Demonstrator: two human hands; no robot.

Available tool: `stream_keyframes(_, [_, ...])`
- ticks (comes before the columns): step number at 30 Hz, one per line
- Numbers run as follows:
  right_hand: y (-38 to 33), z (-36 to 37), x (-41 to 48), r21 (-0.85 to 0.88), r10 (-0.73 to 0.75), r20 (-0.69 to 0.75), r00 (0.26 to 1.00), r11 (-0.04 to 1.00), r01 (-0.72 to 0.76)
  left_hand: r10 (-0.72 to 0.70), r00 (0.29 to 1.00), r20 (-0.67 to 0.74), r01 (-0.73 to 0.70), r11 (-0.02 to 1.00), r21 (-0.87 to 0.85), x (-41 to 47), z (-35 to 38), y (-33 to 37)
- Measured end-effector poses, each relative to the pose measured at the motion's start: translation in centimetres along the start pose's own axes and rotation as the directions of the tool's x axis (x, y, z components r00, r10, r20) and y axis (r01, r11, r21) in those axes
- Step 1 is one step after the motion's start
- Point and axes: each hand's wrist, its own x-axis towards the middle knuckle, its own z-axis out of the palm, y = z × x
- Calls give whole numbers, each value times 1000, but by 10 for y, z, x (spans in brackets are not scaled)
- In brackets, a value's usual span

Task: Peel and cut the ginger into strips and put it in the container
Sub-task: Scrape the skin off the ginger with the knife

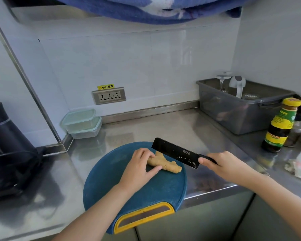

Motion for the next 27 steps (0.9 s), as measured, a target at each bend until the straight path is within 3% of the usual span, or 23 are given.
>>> stream_keyframes(18, [18,1,4,49,-16,43,999,999,14,15,1000,-9,-15,999,-31,-1,1,-2])
stream_keyframes(23, [15,7,-3,228,-6,101,995,974,-17,5,1000,-11,-5,999,-44,0,1,-2])
stream_keyframes(27, [13,7,-4,276,-26,121,992,961,-9,0,1000,-9,-1,999,-53,-1,2,-3])
